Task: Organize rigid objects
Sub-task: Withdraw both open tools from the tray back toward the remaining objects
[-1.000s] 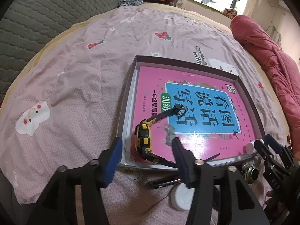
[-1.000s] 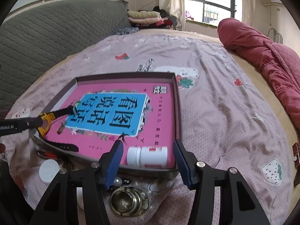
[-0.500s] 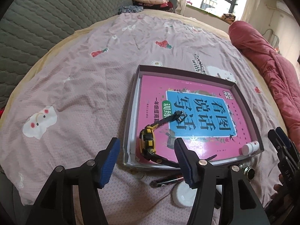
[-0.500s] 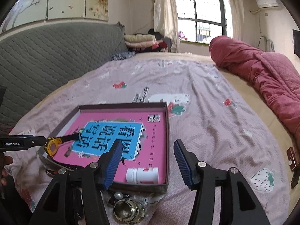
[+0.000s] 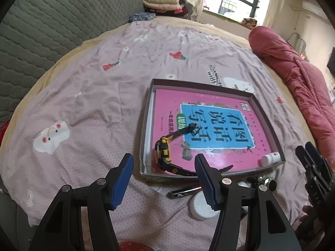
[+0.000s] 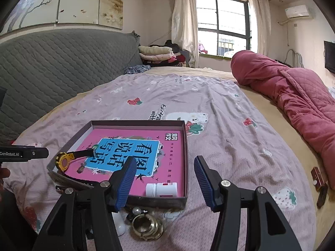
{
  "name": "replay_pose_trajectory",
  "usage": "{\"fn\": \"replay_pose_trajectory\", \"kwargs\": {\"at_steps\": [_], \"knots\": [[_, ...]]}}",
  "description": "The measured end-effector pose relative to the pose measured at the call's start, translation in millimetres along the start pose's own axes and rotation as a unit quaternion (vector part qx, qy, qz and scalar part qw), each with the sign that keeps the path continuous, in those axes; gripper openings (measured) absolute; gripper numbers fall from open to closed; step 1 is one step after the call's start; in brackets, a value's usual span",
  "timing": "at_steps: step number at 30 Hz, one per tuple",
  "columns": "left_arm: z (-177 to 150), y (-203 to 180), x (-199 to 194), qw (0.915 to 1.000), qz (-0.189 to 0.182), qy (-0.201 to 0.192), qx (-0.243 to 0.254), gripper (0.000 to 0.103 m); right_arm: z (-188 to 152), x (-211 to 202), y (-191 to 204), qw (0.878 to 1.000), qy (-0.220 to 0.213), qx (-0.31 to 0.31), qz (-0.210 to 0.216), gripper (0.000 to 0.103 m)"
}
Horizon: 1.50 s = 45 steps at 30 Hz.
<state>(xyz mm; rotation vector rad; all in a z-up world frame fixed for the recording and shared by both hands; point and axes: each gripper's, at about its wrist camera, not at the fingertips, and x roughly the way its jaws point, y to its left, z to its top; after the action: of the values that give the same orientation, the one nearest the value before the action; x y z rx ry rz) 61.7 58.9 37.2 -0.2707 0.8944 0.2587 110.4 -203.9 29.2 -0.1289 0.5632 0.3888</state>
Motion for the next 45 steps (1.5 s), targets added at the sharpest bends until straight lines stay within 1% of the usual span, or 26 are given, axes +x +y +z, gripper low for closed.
{"fn": "replay_pose_trajectory", "kwargs": {"at_steps": [7,17,22,33,45], "knots": [[-6.2,-2.9,-12.7,0.9999,-0.005,-0.002,0.009,0.062,-1.1,-14.1,11.5,1.000,-0.010,-0.011,-0.003,0.057],[-14.2,-8.8,-30.0,0.9996,-0.019,-0.008,0.021,0.062,-6.4,-30.5,15.2,1.000,-0.015,-0.009,-0.006,0.057],[-13.8,-14.2,-38.1,0.9991,-0.027,-0.019,0.028,0.062,-12.3,-39.7,15.7,1.000,-0.009,-0.013,-0.007,0.057],[-26.6,-20.9,-41.3,0.9985,-0.038,-0.010,0.039,0.062,-18.9,-57.9,19.0,1.000,-0.003,-0.017,-0.003,0.057],[-33.4,-23.1,-52.3,0.9979,-0.039,-0.016,0.049,0.063,-21.2,-67.2,29.1,0.999,-0.002,-0.035,0.001,0.057]]}}
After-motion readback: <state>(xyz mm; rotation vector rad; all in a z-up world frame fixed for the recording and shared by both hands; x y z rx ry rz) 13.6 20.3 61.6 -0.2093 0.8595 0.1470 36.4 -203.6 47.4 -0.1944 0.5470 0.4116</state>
